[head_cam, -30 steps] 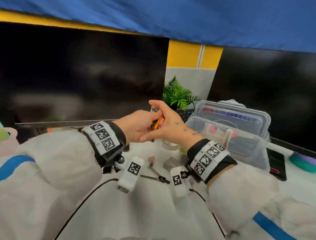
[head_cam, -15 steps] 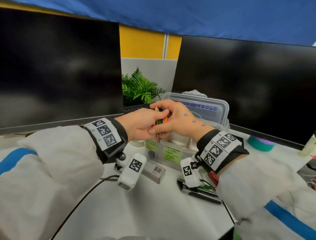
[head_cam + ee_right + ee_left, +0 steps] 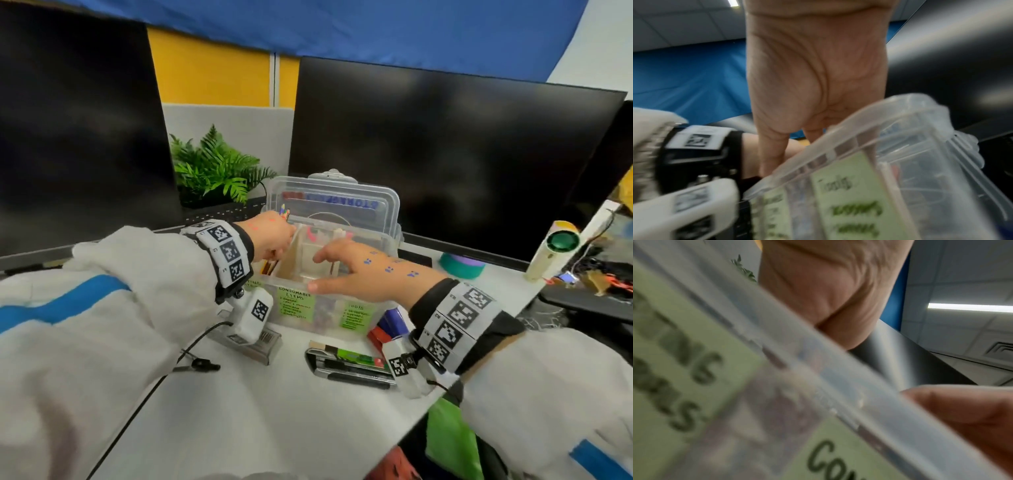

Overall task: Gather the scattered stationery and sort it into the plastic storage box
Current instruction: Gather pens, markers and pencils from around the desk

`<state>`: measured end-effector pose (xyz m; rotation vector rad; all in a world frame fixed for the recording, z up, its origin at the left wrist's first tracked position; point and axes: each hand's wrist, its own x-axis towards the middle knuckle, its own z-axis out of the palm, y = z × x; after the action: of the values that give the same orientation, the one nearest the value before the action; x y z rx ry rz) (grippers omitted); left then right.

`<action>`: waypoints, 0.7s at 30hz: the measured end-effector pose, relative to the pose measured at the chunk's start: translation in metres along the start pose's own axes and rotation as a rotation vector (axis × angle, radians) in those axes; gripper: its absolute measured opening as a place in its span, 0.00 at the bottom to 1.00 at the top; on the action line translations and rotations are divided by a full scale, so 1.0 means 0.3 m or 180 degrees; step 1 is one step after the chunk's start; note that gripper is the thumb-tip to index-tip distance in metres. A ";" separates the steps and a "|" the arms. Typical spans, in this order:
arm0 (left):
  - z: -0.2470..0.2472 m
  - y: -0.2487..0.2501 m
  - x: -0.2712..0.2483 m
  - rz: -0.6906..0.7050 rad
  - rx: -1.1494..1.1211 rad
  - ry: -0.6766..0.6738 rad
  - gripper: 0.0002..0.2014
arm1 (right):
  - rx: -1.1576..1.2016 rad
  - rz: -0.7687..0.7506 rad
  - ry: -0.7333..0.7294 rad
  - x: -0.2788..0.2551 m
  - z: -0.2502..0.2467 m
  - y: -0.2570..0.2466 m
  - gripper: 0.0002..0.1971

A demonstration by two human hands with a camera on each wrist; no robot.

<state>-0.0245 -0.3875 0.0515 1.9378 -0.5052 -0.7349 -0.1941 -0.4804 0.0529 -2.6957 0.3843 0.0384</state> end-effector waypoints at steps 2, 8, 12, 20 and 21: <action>0.017 0.004 0.029 0.0132 0.0266 0.0093 0.17 | -0.0028 0.0072 0.0187 -0.006 0.036 -0.005 0.35; 0.014 -0.048 0.104 -0.0033 0.0108 0.0089 0.17 | -0.0010 0.0402 0.0099 -0.001 0.137 0.016 0.30; 0.012 -0.080 0.142 -0.0493 0.0322 -0.0200 0.09 | 0.0039 0.0351 0.0104 -0.012 0.137 0.013 0.28; 0.012 -0.057 0.090 -0.0630 0.1407 -0.0541 0.08 | -0.0088 0.0303 0.0052 -0.023 0.128 0.001 0.23; 0.013 -0.057 0.093 -0.0642 0.1382 -0.0556 0.08 | -0.0125 0.0297 0.0049 -0.026 0.128 0.000 0.22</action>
<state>-0.0061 -0.3996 0.0272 2.3649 -0.6207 -0.9926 -0.2003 -0.4628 0.0185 -2.7163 0.5191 0.0529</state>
